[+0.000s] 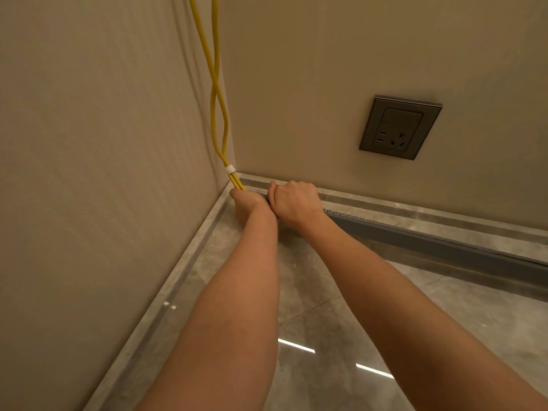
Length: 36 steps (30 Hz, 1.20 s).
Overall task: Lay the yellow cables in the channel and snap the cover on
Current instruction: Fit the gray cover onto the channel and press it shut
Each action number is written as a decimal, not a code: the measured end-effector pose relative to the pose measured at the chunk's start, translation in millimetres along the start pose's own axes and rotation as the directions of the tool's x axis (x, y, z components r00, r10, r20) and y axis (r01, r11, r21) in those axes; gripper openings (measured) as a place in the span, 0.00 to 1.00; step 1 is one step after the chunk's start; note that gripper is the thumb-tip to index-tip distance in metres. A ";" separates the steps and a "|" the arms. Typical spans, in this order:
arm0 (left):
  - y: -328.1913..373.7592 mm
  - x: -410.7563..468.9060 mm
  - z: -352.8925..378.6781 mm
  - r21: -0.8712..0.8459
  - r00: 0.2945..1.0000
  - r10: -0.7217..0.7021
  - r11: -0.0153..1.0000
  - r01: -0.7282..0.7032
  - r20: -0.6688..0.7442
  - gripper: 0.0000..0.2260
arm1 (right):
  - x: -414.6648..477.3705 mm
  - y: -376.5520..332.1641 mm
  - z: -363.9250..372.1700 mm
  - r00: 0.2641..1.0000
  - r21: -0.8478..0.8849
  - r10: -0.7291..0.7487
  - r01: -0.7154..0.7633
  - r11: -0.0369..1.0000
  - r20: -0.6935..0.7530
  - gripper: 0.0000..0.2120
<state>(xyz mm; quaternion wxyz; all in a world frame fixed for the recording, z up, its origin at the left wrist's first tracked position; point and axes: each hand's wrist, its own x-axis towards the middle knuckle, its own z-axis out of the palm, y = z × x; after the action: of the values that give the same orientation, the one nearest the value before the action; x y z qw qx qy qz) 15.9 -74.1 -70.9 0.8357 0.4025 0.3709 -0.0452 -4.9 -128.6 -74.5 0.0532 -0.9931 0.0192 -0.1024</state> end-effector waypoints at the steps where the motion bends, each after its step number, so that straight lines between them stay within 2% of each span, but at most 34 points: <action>1: -0.5 1.1 0.0 0.010 1.000 0.001 1.000 -0.001 -0.007 0.21 | 0.1 0.3 0.0 1.000 -0.006 -0.004 0.004 1.000 0.002 0.26; 7: -2.3 9.9 0.0 0.053 0.999 -0.010 0.999 0.013 -0.050 0.17 | 2.1 4.1 3.5 1.000 -0.016 -0.023 0.023 1.000 -0.005 0.25; 13: 2.2 21.6 -4.3 0.162 0.999 0.041 0.986 -0.045 0.030 0.18 | 0.5 8.5 5.2 1.000 -0.011 0.013 -0.013 1.000 0.015 0.27; 15: 8.4 30.3 -6.6 0.233 0.997 0.068 0.969 -0.077 0.049 0.18 | -2.4 9.0 9.4 0.997 0.013 0.074 -0.075 0.997 0.033 0.28; 18: 15.0 38.5 -10.6 0.418 0.986 0.153 0.893 -0.165 0.062 0.19 | -6.0 12.1 13.3 0.991 0.026 0.127 -0.128 0.991 0.043 0.29; 23: 13.8 42.0 -9.0 0.488 0.974 0.222 0.846 -0.215 0.044 0.22 | -12.8 12.3 16.2 1.000 -0.055 -0.005 0.004 0.998 -0.015 0.30; 26: 16.3 45.5 -6.7 0.518 0.979 0.195 0.833 -0.196 0.057 0.22 | -16.6 18.7 18.1 1.000 -0.087 -0.028 0.029 0.996 0.004 0.29; 28: 19.7 47.4 -4.4 0.554 0.964 0.265 0.799 -0.236 0.028 0.20 | -16.7 23.7 19.2 1.000 -0.092 -0.025 0.026 0.995 0.012 0.30; 30: 17.9 38.1 -8.9 0.586 0.881 0.471 0.704 -0.402 0.039 0.15 | -14.2 26.8 19.4 1.000 -0.080 -0.025 0.026 0.996 0.016 0.30; 31: 13.6 30.0 -14.2 0.585 0.782 0.608 0.588 -0.559 0.136 0.12 | -12.6 28.0 18.9 1.000 -0.076 -0.025 0.027 0.997 0.017 0.30; 32: 7.6 22.8 -20.2 0.554 0.627 0.712 0.397 -0.731 0.317 0.07 | -11.7 28.7 17.3 0.999 -0.080 -0.030 0.031 0.996 0.025 0.29; 33: 2.4 17.4 -25.6 0.488 0.446 0.714 0.166 -0.857 0.540 0.05 | -11.3 29.6 15.4 0.998 -0.093 -0.039 0.043 0.995 0.047 0.28; 34: -1.3 17.9 -28.5 0.388 0.283 0.599 -0.051 -0.920 0.749 0.07 | -11.4 30.8 13.2 0.996 -0.108 -0.053 0.061 0.992 0.075 0.26; 35: -1.9 20.8 -28.6 0.278 0.181 0.389 -0.207 -0.938 0.903 0.11 | -11.8 33.1 11.7 0.992 -0.116 -0.069 0.081 0.990 0.103 0.24; 36: 2.0 24.9 -27.0 0.201 0.164 0.141 -0.303 -0.932 0.976 0.15 | -12.9 36.4 10.6 0.989 -0.112 -0.085 0.098 0.989 0.119 0.23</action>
<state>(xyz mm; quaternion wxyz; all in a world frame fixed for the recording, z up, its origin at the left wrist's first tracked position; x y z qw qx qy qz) 18.9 -48.1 -96.8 0.3184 0.8770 -0.3494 0.0864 -16.3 -163.1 -91.4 -0.0090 -0.9986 -0.0235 -0.0464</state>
